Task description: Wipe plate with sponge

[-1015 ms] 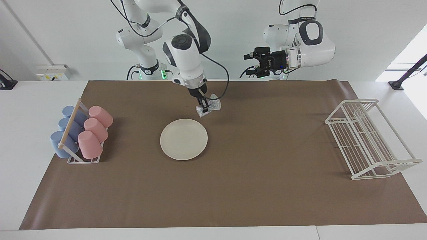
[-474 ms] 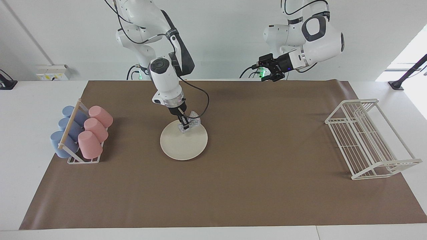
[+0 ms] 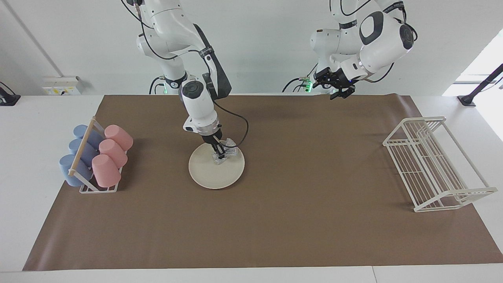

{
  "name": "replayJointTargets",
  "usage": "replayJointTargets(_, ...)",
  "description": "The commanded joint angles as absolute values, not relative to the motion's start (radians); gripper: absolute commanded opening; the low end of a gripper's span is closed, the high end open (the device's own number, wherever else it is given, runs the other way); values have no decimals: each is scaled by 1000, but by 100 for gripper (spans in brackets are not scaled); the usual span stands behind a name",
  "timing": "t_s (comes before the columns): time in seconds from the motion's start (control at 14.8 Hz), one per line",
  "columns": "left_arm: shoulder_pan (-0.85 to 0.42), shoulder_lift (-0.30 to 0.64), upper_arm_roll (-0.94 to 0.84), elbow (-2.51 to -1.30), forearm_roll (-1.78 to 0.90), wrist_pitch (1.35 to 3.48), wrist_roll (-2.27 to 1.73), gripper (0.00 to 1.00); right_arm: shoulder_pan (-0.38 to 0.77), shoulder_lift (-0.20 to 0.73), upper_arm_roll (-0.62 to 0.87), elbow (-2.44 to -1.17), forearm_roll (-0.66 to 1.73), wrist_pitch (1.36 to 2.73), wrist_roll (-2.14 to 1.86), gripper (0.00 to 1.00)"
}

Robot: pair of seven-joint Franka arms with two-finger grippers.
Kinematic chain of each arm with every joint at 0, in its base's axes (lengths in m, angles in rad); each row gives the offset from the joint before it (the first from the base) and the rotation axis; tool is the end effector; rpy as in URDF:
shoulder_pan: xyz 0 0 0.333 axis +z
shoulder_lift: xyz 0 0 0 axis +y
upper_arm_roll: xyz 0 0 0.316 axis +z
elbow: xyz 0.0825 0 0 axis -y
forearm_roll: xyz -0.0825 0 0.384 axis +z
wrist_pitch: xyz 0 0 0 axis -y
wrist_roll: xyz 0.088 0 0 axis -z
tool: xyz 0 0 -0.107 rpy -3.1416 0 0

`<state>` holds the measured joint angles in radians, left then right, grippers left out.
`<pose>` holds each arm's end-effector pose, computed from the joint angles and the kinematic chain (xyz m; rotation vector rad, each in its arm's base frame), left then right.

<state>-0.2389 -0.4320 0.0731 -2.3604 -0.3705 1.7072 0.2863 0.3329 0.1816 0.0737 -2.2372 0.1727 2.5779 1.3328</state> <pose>0.3850 -0.0971 0.4802 2.6798 -0.5010 -0.2754 0.5136 0.2176 0.3038 -2.5358 1.4981 -0.0189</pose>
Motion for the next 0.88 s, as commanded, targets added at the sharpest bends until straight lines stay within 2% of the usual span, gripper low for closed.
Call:
replayJointTargets(0.0,-222,-399,66,-2315,-267,1674,272,100,267,225,78,-2241,173,2599,1217,0)
replayJointTargets(0.34,-221,-397,66,-2310,-206,1695,161,100,192,232,80,-2241,173,2619,1086,0)
replayJointTargets(0.61,-209,-399,63,-2309,-206,1687,100,100,250,245,80,-2240,186,2626,1192,0)
replayJointTargets(0.81,-218,-399,60,-2310,-206,1690,5,100,348,274,80,-2238,187,2712,1377,0)
